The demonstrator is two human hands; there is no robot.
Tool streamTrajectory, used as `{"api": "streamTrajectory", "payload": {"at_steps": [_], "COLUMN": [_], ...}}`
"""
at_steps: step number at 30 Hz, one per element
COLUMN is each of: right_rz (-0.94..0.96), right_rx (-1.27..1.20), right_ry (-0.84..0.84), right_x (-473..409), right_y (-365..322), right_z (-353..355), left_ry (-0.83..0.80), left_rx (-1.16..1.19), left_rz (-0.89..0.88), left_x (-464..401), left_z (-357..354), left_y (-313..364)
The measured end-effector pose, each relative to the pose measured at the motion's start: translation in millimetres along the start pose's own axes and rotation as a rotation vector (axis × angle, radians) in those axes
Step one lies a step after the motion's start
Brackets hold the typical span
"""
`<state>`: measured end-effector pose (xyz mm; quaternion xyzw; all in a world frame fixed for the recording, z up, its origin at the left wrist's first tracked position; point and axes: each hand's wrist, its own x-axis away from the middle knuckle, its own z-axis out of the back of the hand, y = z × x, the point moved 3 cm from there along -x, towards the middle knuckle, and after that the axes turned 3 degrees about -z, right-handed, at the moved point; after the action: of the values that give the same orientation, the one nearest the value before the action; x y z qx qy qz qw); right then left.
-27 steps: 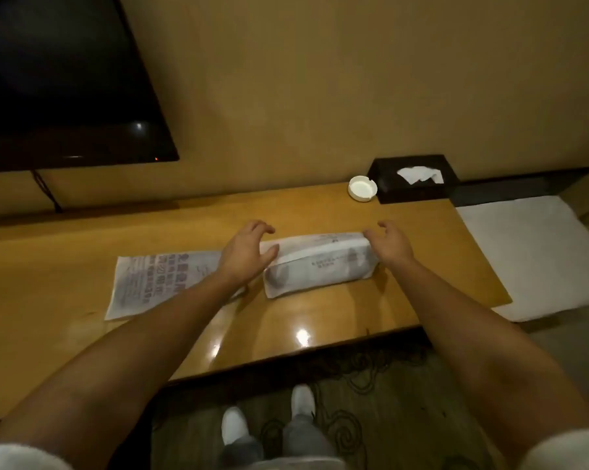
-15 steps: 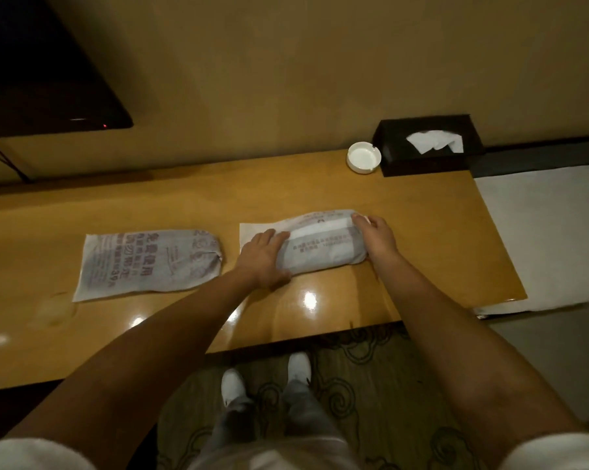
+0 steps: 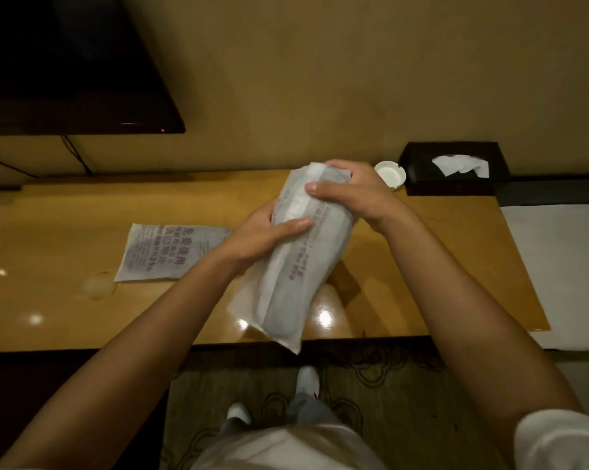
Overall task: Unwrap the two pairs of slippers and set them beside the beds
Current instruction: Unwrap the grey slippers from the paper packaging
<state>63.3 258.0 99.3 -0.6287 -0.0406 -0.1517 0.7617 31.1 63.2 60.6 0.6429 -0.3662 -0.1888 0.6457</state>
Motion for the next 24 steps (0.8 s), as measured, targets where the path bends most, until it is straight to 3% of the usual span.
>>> {"api": "streamTrajectory", "payload": {"at_steps": [2, 5, 11, 16, 19, 21, 24], "right_rz": [0.062, 0.161, 0.256, 0.353, 0.37, 0.345, 0.186], "right_rx": [-0.057, -0.107, -0.292, -0.25, -0.276, -0.173, 0.321], "right_ry": [-0.036, -0.066, -0.094, -0.003, -0.033, 0.014, 0.062], "right_x": [19, 48, 94, 127, 143, 147, 150], "right_y": [-23, -49, -69, -87, -93, -94, -90], "right_z": [-11, -43, -119, -188, -215, -224, -232], "left_ry": [-0.045, 0.013, 0.124, 0.158, 0.132, 0.098, 0.084], "left_rx": [0.118, 0.114, -0.017, -0.083, -0.153, -0.224, -0.259], "left_rz": [0.025, -0.031, -0.154, -0.175, -0.212, -0.232, -0.268], "left_x": [25, 69, 155, 220, 241, 248, 257], "left_z": [-4, 3, 41, 91, 103, 104, 105], "left_y": [11, 19, 27, -2, -11, -13, -14]}}
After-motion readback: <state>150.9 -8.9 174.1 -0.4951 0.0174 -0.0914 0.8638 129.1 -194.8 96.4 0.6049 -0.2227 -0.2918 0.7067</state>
